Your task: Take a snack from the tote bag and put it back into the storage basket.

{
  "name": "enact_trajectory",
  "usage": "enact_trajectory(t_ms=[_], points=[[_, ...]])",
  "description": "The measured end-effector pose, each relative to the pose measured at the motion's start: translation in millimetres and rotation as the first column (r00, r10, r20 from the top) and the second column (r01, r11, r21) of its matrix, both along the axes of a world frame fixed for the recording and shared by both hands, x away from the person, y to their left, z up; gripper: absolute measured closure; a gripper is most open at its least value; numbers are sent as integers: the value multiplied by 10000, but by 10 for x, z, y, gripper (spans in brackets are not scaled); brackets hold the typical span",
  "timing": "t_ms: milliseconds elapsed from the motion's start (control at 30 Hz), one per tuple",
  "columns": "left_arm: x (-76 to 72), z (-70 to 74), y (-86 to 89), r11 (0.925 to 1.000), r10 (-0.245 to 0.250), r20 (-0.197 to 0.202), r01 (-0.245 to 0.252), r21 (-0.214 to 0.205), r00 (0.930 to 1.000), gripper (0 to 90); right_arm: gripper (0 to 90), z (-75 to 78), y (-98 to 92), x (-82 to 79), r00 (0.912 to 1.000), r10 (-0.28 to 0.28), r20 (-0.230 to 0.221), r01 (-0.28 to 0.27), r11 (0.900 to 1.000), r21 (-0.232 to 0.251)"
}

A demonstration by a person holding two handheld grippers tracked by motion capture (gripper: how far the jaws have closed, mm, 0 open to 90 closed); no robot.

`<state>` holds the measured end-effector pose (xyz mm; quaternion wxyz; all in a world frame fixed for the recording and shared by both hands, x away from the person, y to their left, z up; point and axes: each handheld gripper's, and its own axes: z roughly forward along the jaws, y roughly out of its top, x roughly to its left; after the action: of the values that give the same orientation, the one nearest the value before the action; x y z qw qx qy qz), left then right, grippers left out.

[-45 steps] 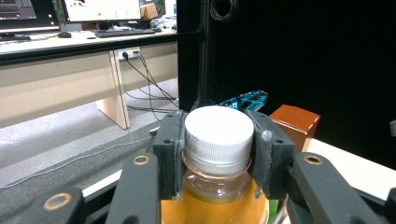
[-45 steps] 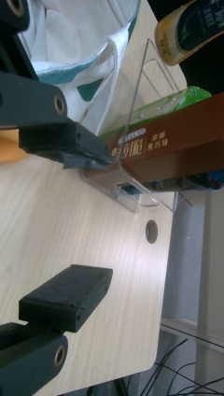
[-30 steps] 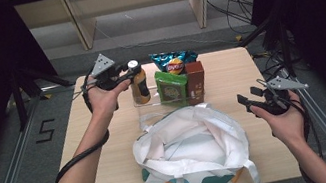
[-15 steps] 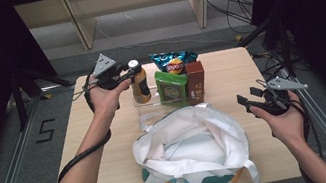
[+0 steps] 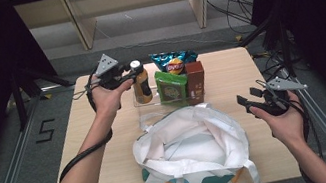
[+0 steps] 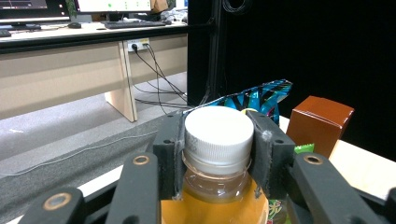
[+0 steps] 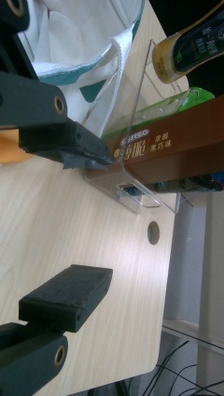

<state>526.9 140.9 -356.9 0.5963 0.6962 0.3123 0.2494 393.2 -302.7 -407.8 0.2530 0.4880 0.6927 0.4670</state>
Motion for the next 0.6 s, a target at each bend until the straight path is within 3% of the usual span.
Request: enact_trajectory(t_ms=[33,367,433,500,600], points=[[5,-3,-1,10000,-5,-5,5,44,10000,589,397,-8,-14,9,9998,93,164,-90,9998,-190],[56,-53,8,9999,17,-170,-14,156,9999,589,397,-1,-10,-2,10000,48,-9,-48,10000,51],[64,-64,10,9999,2,-186,1,167,9998,589,397,-12,1,8,10000,37,57,-38,9999,163],[70,-78,19,9997,33,-217,-28,226,9998,589,397,-23,-15,23,9996,154,223,-153,9999,-23],[72,-97,28,9997,52,-243,-46,254,9997,589,395,-15,-3,10,10000,28,52,-28,10000,4]])
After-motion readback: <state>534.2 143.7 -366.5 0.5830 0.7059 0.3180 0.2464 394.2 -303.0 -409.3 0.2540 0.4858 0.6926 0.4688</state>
